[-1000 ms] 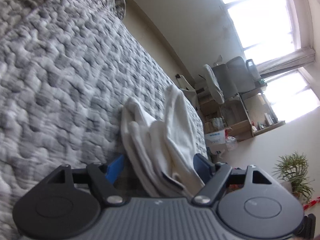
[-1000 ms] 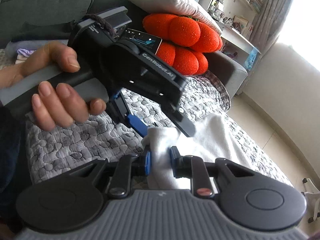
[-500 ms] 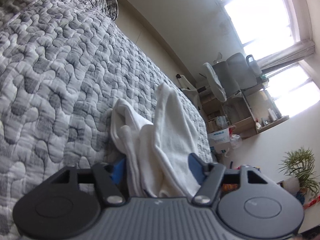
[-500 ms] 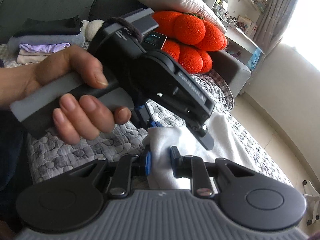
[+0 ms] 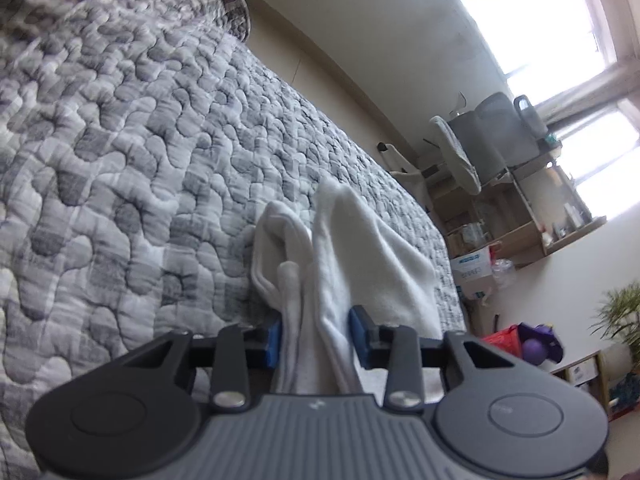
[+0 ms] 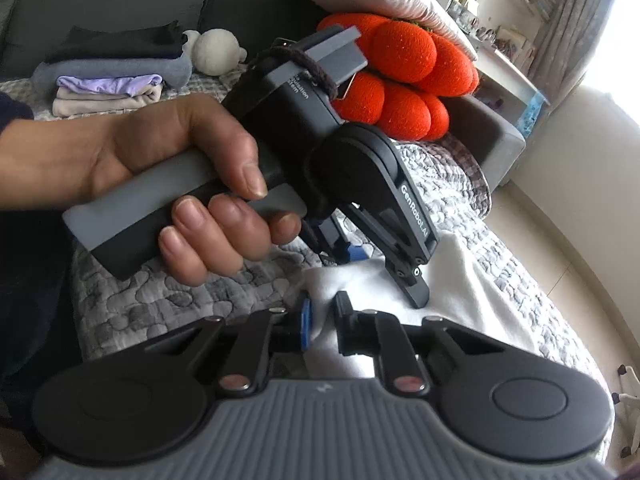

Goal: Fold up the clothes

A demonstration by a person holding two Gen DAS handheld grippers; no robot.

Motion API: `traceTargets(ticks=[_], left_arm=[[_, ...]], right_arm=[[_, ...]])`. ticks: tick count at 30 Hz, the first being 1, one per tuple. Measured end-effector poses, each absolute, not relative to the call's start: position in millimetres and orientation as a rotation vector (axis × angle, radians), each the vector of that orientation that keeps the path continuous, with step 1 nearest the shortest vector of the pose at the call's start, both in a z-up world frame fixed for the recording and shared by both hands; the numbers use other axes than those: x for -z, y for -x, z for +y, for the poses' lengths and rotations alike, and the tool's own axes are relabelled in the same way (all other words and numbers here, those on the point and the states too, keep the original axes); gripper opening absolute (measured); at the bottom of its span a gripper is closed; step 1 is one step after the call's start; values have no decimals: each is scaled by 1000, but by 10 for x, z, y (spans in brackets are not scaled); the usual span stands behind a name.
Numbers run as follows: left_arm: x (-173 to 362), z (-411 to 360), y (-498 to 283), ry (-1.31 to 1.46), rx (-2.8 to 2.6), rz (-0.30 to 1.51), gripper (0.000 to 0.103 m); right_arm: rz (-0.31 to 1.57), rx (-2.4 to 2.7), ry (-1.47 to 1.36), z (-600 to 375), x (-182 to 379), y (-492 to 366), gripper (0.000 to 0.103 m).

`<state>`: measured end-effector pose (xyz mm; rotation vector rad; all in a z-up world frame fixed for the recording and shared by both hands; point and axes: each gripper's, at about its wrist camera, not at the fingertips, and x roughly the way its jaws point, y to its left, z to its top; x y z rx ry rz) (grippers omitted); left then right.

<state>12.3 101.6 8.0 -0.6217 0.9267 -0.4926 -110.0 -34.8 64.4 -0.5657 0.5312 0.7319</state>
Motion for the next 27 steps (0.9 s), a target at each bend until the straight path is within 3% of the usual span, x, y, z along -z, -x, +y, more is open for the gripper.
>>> traceTargets(ticks=[7,15,21,27], left_arm=[[-132,923,-41,528,462,893,29],[-247,737,60,340,412,812,29],[-299,706,132,241,391,752,28],[-238,859,38,351,404,803,30]], right_arm=[[519,-838,282,-868,-933,1033,14],[575,-563,-21,-1384,-1002,610,17],[619,-532,-17,-1295,-941,500,17],[666,-542,-15,-1253,-873,402,17]])
